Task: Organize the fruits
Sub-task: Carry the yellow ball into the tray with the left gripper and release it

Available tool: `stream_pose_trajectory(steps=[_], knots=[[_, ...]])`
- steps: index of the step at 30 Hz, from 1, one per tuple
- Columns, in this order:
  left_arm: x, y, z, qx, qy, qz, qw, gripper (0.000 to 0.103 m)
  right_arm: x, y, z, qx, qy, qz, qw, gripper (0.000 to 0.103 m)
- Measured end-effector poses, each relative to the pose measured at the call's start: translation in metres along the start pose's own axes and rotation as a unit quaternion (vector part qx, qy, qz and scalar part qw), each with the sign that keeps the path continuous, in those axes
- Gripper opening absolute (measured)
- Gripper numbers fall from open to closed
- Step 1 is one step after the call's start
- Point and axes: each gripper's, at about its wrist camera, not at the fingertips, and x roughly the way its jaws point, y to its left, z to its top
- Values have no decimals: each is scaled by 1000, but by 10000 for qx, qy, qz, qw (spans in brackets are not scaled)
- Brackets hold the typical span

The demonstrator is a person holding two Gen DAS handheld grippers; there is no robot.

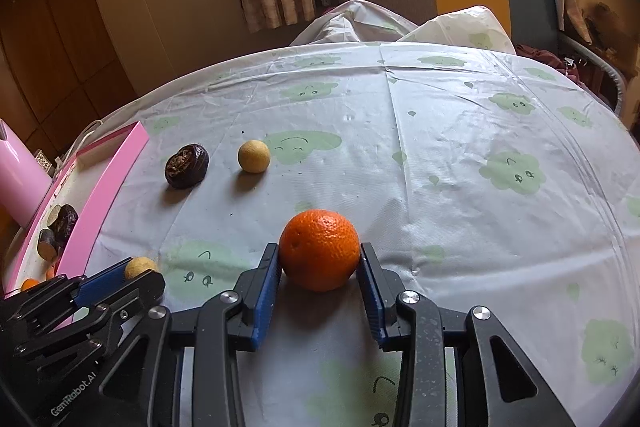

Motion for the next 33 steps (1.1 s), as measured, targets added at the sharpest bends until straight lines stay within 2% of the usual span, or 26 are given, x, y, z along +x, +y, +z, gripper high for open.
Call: stream_pose_trajectory(steps=[6, 13, 21, 33], knots=[[-19, 4, -2, -26, -28, -26, 10000, 25, 0, 1, 0, -42, -13, -37, 10000, 39], [-54, 15, 4, -20, -320, -59, 9995, 25, -1, 2, 0, -83, -23, -77, 9999, 39], [-78, 55, 9, -299, -501, 312, 9978, 25, 0, 4, 0, -161, -9, -163, 9997, 39], [-96, 120, 4, -758, -512, 820, 9924, 25, -1, 6, -1, -198, -9, -208, 9996, 39]])
